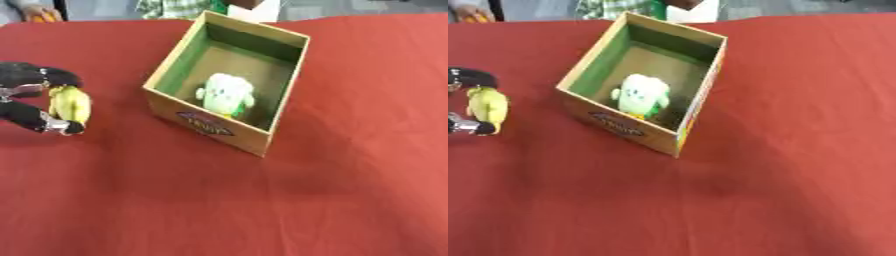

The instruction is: Pick up objects on the table and place them in the box.

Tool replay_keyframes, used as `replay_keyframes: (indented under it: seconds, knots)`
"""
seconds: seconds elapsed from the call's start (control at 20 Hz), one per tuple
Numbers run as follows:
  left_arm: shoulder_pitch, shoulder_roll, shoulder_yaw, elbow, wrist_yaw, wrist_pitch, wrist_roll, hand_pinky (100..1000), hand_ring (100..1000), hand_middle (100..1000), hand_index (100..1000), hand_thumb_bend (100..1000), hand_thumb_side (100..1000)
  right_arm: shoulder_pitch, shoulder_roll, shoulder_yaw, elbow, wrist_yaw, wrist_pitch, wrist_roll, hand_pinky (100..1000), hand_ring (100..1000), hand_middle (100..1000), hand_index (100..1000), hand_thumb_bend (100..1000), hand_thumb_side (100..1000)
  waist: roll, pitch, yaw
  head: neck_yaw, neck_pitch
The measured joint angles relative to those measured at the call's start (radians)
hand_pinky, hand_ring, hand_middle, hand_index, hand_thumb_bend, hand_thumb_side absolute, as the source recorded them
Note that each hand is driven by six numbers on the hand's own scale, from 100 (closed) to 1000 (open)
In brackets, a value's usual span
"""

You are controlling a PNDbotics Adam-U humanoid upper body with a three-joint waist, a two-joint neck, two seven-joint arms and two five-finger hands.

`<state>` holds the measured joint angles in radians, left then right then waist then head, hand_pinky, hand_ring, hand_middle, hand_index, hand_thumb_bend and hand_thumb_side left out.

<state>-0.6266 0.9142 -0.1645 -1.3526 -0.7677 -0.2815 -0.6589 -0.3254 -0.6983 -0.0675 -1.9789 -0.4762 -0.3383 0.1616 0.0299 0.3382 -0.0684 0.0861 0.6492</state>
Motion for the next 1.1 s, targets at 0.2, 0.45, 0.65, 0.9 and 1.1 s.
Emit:
replay_keyframes:
  seconds: [0.2, 0.45, 0.65, 0.9, 1.1]
  knots:
    - [-0.005, -0.007, 0.001, 0.013, -0.005, 0.006, -0.021, 816, 898, 961, 1000, 558, 950, 0.000, 0.002, 0.000, 0.000, 0.000, 0.001, -0.002, 946, 938, 575, 937, 409, 838, 0.000, 0.000, -0.002, 0.000, 0.000]
    - [-0.015, -0.025, 0.001, 0.046, -0.013, 0.002, -0.033, 803, 889, 941, 1000, 533, 943, 0.000, 0.008, 0.000, 0.000, 0.000, 0.004, -0.005, 948, 938, 573, 937, 410, 834, -0.001, 0.001, -0.005, 0.000, 0.000]
    - [-0.018, -0.036, 0.000, 0.060, -0.020, -0.008, -0.043, 769, 871, 905, 1000, 441, 837, 0.000, 0.009, -0.001, 0.000, 0.000, 0.006, -0.006, 949, 938, 572, 937, 409, 831, -0.001, 0.002, -0.005, 0.001, 0.000]
    - [-0.025, -0.044, 0.000, 0.074, -0.040, -0.020, -0.055, 661, 799, 860, 1000, 312, 615, 0.000, 0.017, -0.001, 0.000, 0.000, 0.013, -0.005, 951, 937, 570, 936, 400, 825, -0.001, 0.003, -0.006, 0.001, -0.001]
    - [-0.027, -0.044, 0.001, 0.085, -0.054, -0.022, -0.056, 630, 786, 862, 1000, 110, 524, -0.001, 0.018, -0.001, 0.000, 0.000, 0.018, -0.005, 952, 937, 568, 935, 396, 822, -0.001, 0.003, -0.007, 0.001, -0.008]
